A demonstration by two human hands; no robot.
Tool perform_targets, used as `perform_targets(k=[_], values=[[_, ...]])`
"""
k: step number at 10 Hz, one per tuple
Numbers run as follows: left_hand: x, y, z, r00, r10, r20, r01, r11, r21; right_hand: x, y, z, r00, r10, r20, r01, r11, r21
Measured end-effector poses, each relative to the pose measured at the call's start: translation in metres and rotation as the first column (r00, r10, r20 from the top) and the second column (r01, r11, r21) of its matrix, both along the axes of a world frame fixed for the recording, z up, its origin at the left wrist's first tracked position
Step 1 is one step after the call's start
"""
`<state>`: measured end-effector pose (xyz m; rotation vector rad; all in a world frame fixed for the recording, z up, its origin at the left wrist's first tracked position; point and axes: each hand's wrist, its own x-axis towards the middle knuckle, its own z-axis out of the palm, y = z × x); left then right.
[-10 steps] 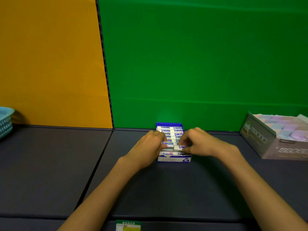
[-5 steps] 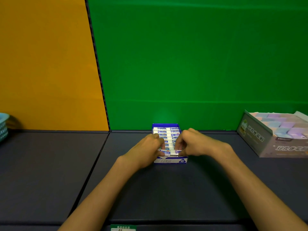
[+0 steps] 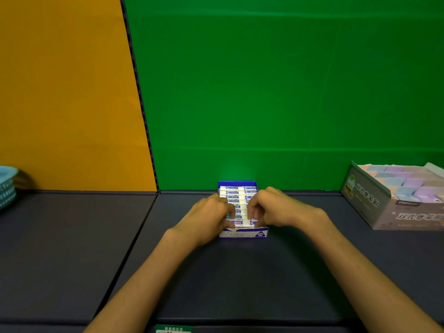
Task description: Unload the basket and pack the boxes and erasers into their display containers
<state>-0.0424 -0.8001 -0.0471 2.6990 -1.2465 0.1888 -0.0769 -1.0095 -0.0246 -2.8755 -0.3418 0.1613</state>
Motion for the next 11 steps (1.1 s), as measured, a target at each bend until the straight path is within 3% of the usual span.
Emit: perform_targets(k=[7,9,11], values=[[0.000,0.004,-0.010,0.996,0.079,0.036,-0.077,0.995,-0.069,-0.007,-0.008,-0.011,0.998,0.022,0.056,-0.027,0.995,0.092],[-0.004,0.015,-0.018,0.994,0.084,-0.076,-0.096,0.980,-0.174,-0.018,-0.013,-0.021,0.992,0.014,0.127,-0.031,0.991,0.132],[-0.036,0.046,-0.028,0.975,0.128,-0.180,-0.188,0.912,-0.366,-0.053,-0.035,-0.038,0.952,-0.066,0.297,-0.015,0.965,0.262]])
